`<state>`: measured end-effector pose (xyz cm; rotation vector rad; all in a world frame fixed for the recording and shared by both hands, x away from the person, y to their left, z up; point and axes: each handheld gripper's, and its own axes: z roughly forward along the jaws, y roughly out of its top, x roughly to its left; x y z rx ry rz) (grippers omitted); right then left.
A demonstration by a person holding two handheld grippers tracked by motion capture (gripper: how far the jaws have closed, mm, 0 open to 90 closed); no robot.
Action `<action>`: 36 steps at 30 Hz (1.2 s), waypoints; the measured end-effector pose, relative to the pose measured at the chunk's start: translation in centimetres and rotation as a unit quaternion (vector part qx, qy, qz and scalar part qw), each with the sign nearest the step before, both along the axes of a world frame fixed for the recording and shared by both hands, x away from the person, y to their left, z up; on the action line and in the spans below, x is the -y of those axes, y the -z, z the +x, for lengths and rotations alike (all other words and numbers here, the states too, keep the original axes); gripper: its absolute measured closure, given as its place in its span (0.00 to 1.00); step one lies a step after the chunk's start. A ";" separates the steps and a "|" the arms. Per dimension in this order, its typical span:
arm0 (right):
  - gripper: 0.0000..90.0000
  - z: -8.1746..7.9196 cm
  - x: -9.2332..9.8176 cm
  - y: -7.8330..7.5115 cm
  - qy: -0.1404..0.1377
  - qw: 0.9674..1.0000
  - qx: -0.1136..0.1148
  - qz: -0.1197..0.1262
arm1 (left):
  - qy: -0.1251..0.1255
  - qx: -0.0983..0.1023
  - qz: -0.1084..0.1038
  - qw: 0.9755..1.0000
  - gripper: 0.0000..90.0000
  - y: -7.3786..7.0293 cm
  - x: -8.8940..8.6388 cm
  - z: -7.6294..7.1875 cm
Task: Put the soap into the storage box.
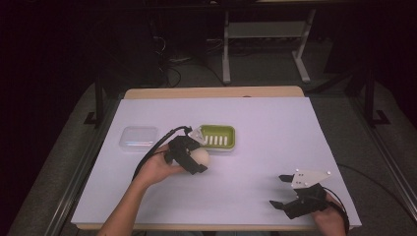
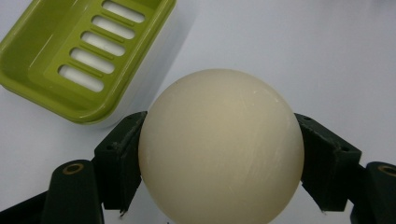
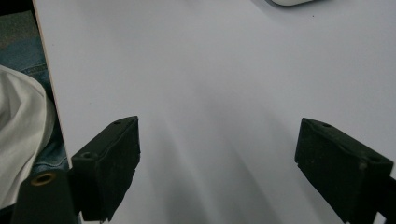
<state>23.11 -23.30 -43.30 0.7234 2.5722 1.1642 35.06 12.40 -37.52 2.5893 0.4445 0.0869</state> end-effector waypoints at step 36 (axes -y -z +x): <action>0.15 0.1 -0.2 -0.2 -0.002 1.000 0.003 0.007 | -0.026 -0.002 -0.009 1.000 0.28 -1.1 2.2 5.6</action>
